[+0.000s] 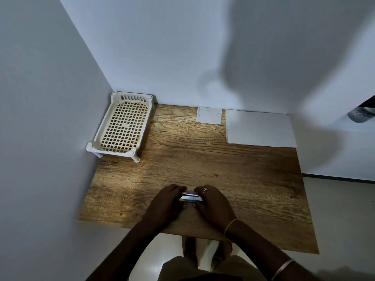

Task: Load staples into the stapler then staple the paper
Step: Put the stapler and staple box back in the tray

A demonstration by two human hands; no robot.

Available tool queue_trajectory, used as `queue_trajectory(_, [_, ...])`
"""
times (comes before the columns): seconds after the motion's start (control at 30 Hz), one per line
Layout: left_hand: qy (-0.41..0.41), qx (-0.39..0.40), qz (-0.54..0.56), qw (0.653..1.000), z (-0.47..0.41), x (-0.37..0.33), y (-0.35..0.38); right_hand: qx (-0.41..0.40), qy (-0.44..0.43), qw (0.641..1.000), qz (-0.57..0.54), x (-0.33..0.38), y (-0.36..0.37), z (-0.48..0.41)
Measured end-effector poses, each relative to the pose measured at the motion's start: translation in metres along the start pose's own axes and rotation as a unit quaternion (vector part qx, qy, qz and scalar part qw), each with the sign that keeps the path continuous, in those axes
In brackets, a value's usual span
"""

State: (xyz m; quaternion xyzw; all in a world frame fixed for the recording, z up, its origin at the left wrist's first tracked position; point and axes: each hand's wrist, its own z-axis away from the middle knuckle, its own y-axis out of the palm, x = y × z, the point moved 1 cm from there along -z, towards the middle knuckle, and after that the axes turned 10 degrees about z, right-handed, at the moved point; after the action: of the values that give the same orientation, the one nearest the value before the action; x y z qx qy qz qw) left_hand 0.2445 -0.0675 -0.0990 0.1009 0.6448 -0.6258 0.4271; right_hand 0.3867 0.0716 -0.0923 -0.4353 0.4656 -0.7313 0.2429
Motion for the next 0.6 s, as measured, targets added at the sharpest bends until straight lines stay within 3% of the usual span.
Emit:
queue_trajectory(0.33, [0.009, 0.001, 0.016, 1.0, -0.004, -0.005, 0.001, -0.013, 0.032, 0.998, -0.052, 0.004, -0.002, -0.002])
queue_trajectory(0.6, [-0.021, -0.01, 0.034, 0.999, -0.008, -0.007, 0.003, -0.021, 0.029, 0.999, 0.011, 0.014, -0.003, 0.0])
